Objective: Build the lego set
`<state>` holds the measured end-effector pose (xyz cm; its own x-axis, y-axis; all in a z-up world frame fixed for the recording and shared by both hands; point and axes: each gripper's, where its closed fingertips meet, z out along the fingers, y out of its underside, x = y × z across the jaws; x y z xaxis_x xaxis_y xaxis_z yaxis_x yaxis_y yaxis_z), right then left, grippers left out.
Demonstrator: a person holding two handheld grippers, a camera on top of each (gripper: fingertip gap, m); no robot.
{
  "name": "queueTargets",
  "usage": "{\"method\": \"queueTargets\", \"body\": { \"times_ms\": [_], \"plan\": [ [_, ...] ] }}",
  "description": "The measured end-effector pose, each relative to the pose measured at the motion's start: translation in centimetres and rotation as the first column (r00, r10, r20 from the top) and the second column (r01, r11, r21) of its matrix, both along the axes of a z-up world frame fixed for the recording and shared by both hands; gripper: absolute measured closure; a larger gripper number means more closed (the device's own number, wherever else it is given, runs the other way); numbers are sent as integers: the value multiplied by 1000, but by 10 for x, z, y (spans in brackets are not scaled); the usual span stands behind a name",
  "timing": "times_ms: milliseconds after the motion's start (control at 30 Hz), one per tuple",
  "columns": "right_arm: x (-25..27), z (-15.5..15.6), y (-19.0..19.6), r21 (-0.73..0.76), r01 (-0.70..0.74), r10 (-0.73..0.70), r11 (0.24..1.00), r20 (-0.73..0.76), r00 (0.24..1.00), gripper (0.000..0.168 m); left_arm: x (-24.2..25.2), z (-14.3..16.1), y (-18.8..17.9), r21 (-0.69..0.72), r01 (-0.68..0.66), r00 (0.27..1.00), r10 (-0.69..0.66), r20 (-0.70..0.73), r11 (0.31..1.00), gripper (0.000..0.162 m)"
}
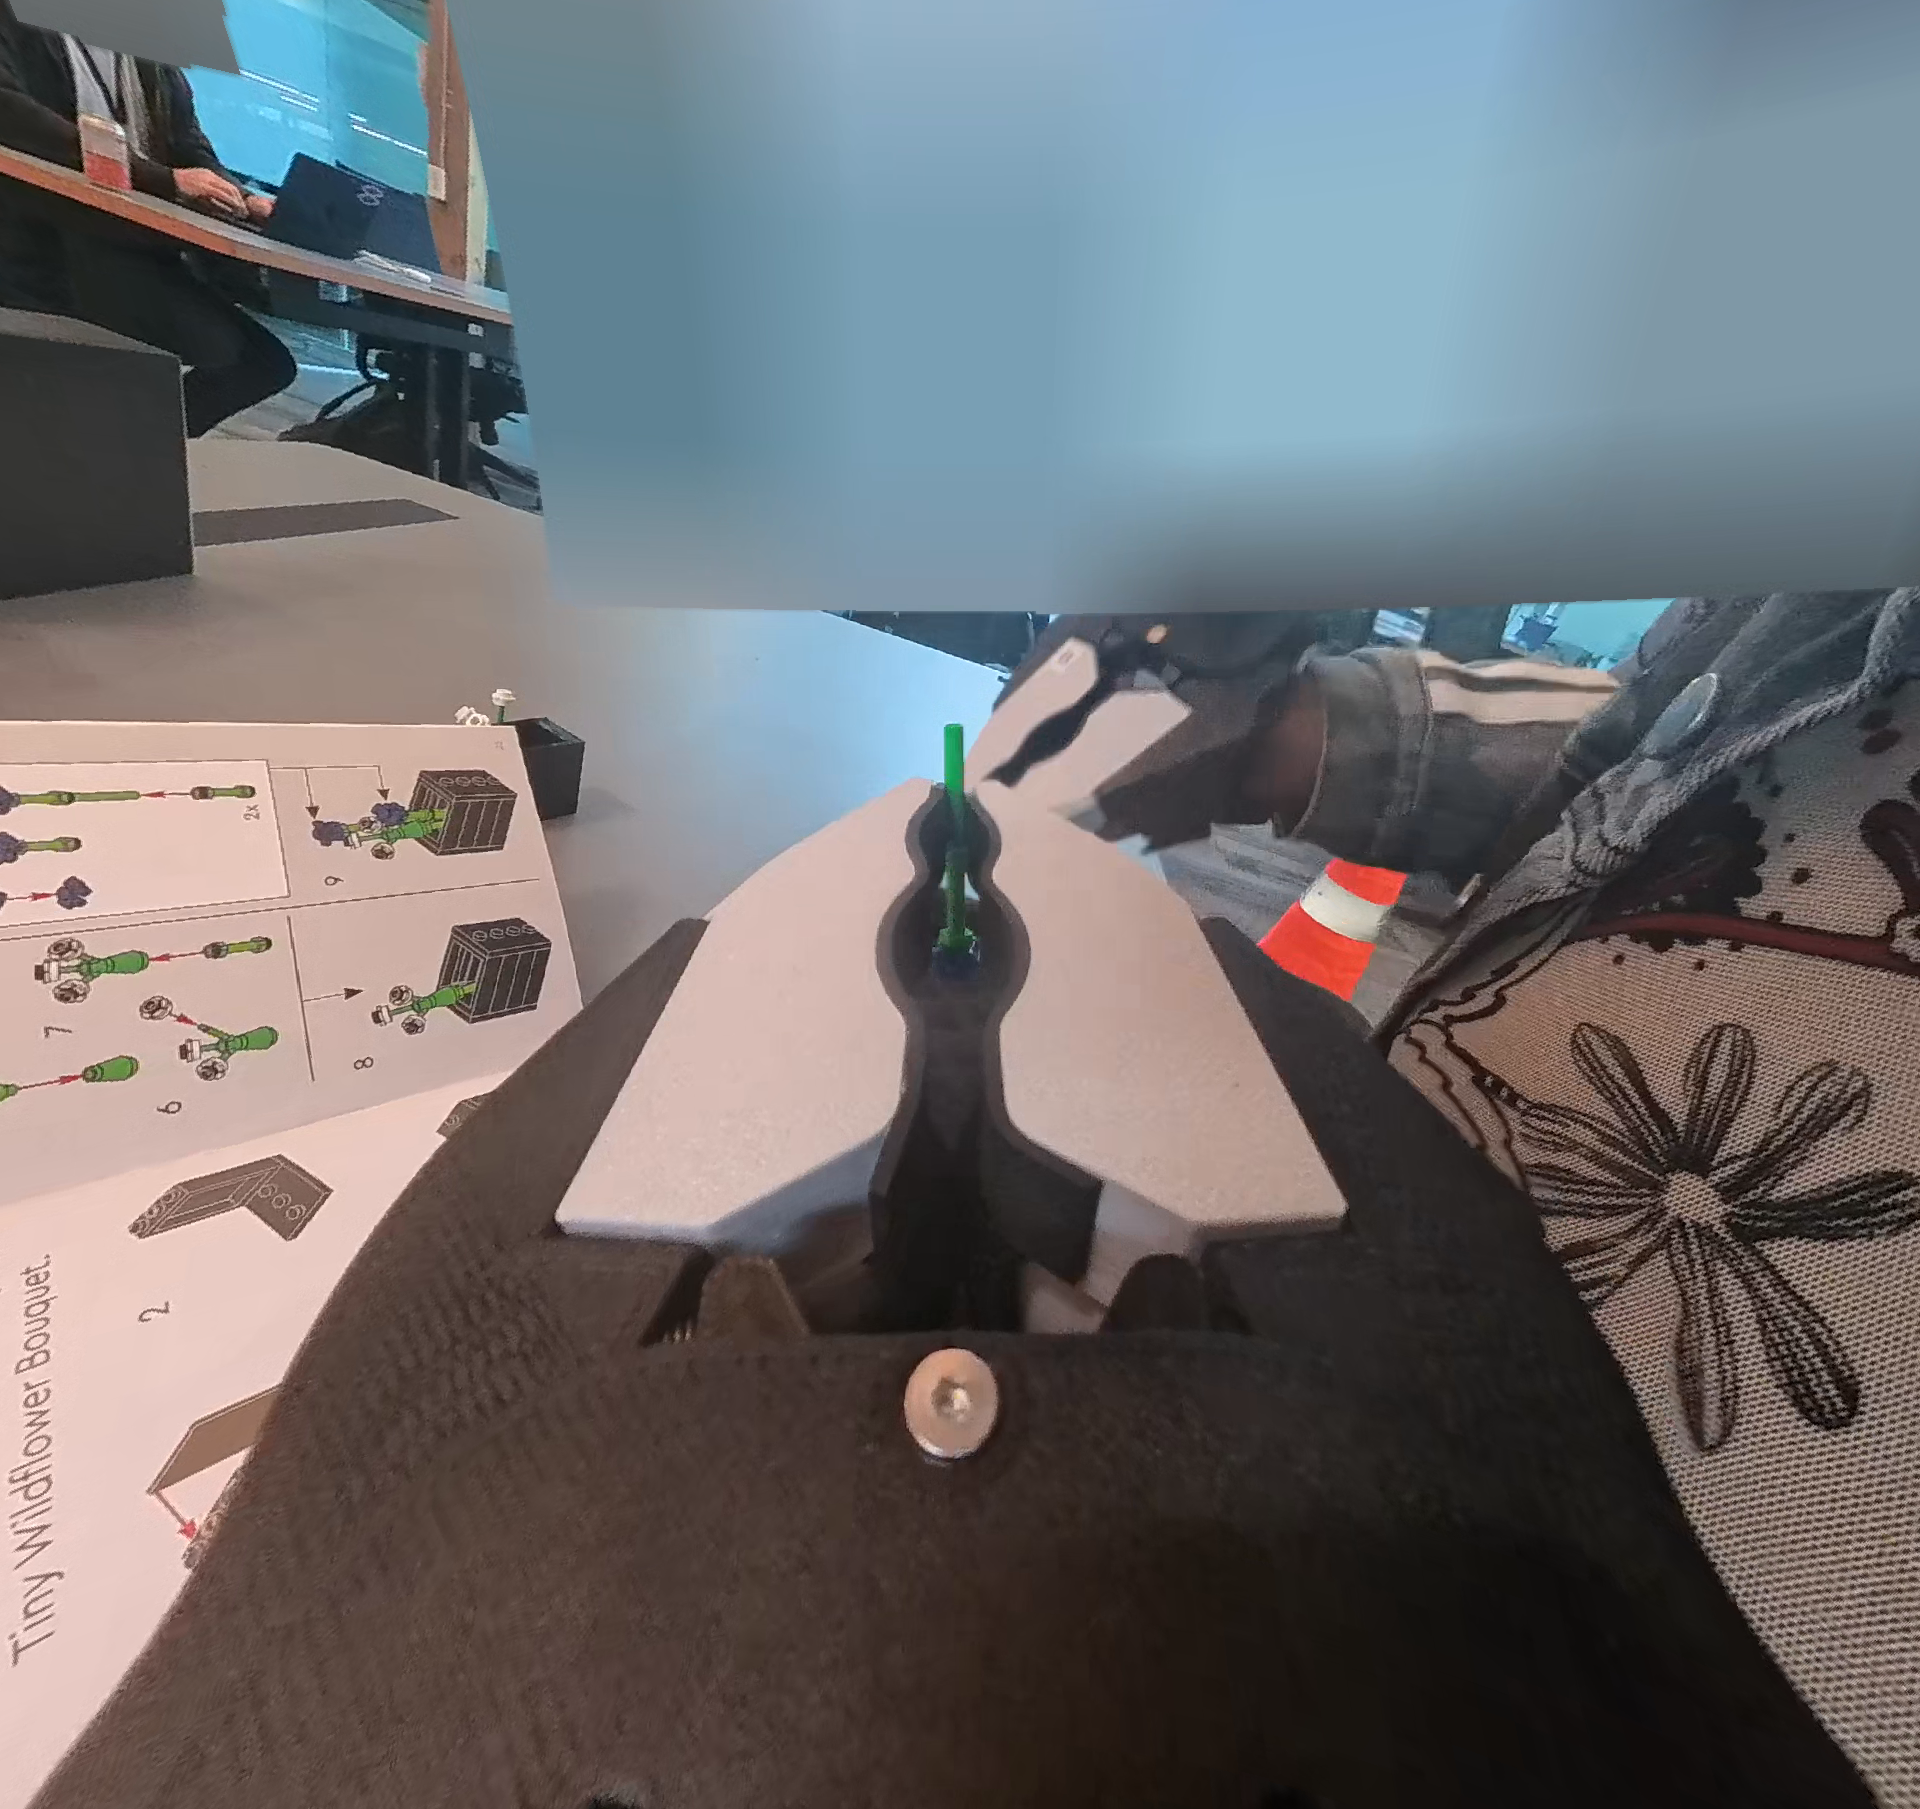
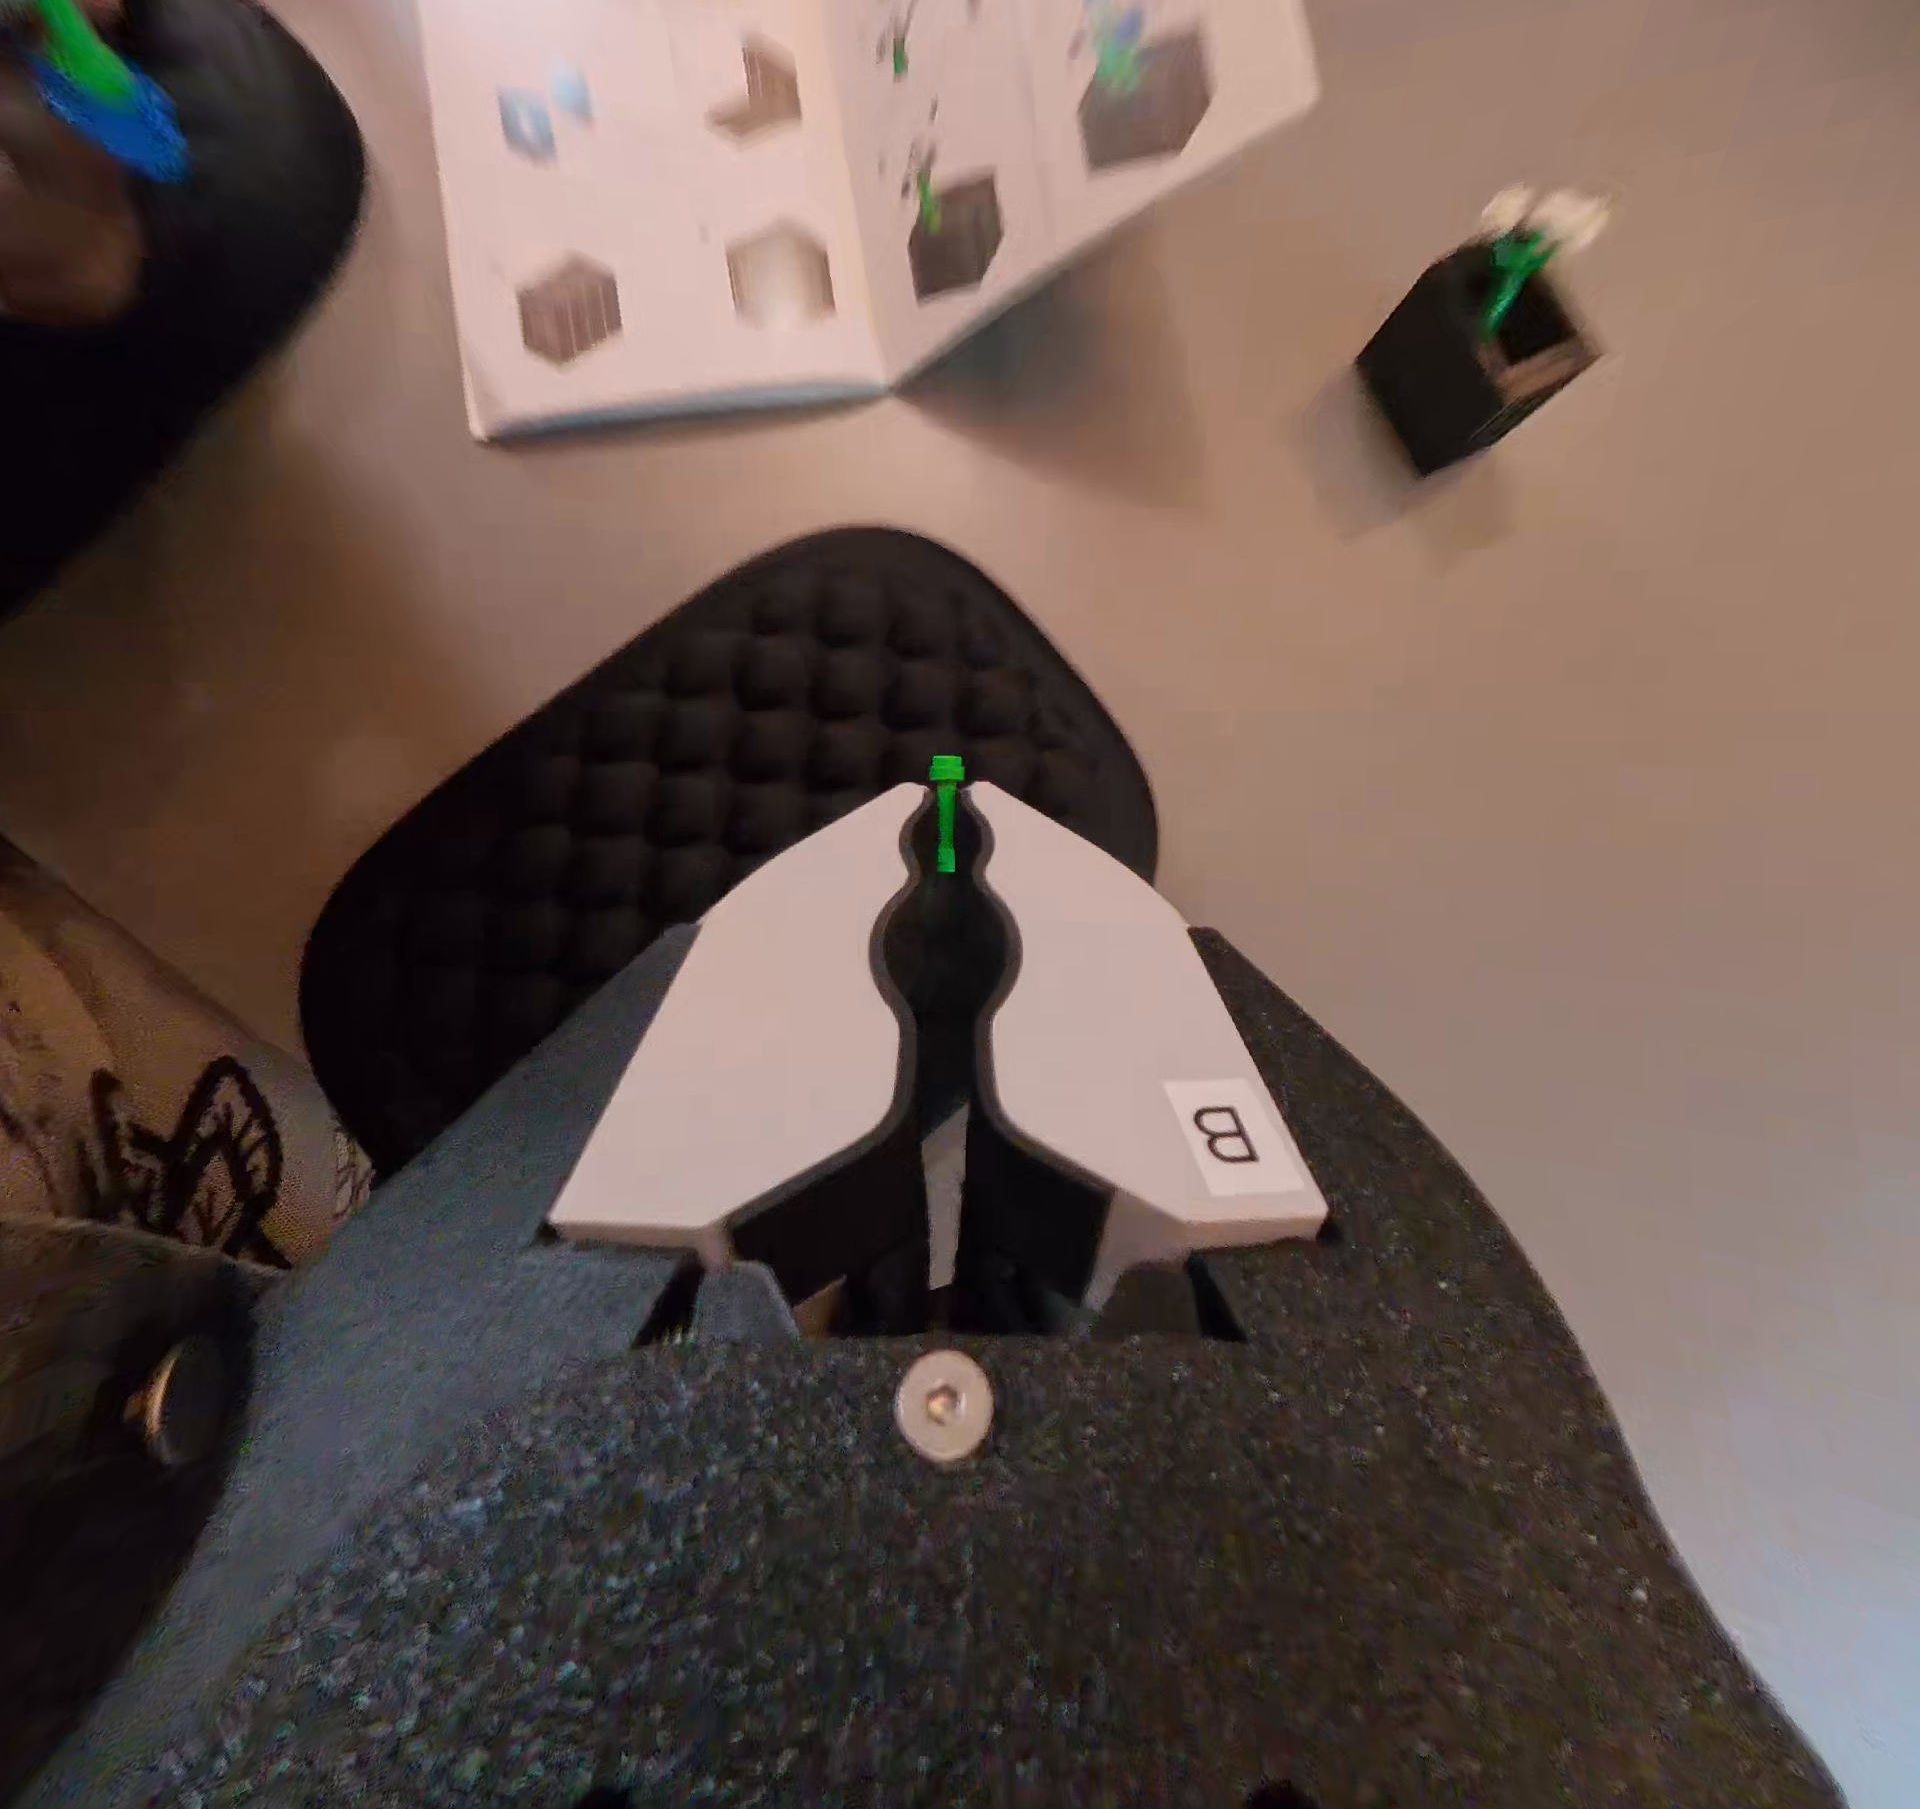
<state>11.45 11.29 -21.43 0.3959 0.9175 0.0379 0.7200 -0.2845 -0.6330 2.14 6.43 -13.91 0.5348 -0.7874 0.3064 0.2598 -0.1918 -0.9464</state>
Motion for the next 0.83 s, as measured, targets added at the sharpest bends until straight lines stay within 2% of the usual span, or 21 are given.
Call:
{"method": "queueTargets", "body": {
  "times_ms": [100,333,700,833],
  "plan": [
    [2,35,3,65,-32,39,997,-118,992,165,0,0,0,4,-2,1000,2,-7,1000,159],
    [-5,109,-9,71,-85,105,994,-374,922,165,3,-1,-1,4,9,1000,-9,-20,1000,159],
    [-10,109,-14,100,-125,154,987,-369,916,165,4,-1,-2,7,14,1000,-13,-25,1000,159],
    [-22,102,-20,134,-214,248,968,-344,906,165,5,-2,-2,6,21,999,-21,-33,1000,159]
  ]
}}
